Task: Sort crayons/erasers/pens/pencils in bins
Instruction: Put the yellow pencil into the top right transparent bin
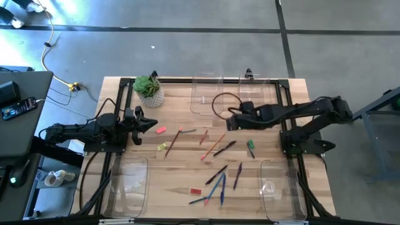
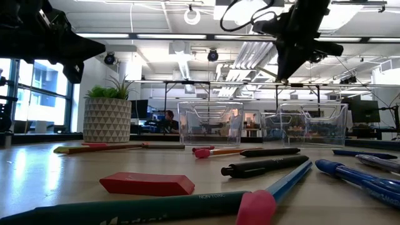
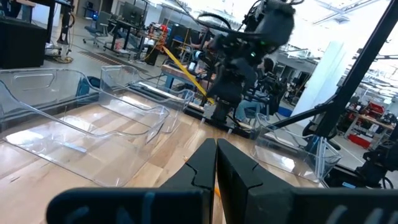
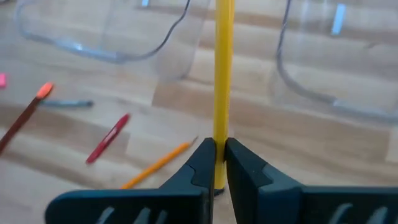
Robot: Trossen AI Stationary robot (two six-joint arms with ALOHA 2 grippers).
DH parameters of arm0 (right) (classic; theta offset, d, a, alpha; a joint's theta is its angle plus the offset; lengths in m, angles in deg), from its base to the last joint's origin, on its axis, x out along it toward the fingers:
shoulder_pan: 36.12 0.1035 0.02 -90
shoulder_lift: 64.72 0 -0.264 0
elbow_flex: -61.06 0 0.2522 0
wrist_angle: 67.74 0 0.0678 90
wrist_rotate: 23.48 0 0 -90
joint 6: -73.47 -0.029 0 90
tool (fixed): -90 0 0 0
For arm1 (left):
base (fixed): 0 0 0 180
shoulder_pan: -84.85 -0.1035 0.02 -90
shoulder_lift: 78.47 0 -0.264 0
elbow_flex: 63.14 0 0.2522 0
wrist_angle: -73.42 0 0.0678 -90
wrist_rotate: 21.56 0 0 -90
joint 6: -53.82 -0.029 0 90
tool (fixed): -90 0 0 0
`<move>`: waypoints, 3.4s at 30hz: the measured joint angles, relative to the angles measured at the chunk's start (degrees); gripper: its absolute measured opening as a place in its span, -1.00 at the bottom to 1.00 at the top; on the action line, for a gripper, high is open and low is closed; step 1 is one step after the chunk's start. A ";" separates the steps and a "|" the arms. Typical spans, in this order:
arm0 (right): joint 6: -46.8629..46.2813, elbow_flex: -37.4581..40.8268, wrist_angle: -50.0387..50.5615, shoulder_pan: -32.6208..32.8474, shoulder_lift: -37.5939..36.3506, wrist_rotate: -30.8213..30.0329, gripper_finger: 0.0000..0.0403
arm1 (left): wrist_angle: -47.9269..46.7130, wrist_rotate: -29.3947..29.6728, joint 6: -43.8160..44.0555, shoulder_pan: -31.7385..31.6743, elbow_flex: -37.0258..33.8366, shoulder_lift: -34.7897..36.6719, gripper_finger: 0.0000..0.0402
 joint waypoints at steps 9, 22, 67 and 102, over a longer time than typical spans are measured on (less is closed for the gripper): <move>13.00 -3.77 4.21 -9.53 0.00 1.02 -0.92 | -0.20 0.02 0.05 -0.01 0.00 0.00 -0.98; 32.78 -4.89 11.78 -24.39 0.04 3.86 -0.92 | -0.16 0.03 0.67 -0.01 0.02 0.00 -0.98; 57.38 14.41 -6.88 -47.34 0.90 21.46 -0.92 | -1.47 12.02 2.05 0.01 16.35 -16.43 -0.99; 61.68 14.71 -6.30 -49.45 6.97 23.34 -0.92 | -49.32 9.22 19.92 -0.01 44.81 -55.56 -0.98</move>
